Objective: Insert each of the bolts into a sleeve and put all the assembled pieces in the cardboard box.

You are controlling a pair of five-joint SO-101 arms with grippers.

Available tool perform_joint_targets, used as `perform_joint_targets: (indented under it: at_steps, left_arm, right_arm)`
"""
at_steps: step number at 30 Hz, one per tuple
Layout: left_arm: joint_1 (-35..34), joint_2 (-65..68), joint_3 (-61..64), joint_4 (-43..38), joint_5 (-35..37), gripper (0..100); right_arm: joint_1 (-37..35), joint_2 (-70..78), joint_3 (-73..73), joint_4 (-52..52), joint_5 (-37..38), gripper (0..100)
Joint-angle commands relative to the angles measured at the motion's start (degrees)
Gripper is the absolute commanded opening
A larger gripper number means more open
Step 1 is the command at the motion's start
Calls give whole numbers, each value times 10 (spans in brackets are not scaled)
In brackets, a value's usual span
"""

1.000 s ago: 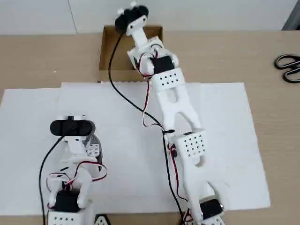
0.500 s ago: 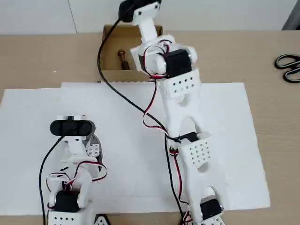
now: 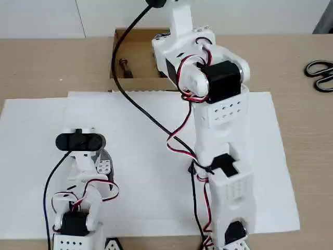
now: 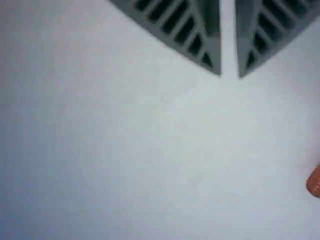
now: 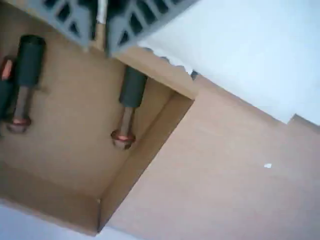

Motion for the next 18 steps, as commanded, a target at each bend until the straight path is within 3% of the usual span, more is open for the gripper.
perform_joint_targets:
  at_steps: [1,9,18]
  left_arm:
    - [-2,-7,-2,-11,4,7]
    - [-2,-6,-2,-11,4,7]
    - [-2,-6,-3,-11,4,7]
  right_arm:
    - [0,-134,105,4,-40,4]
    - [56,-402,476,-5,-84,4]
    - [74,-590,772,-5,-118,4]
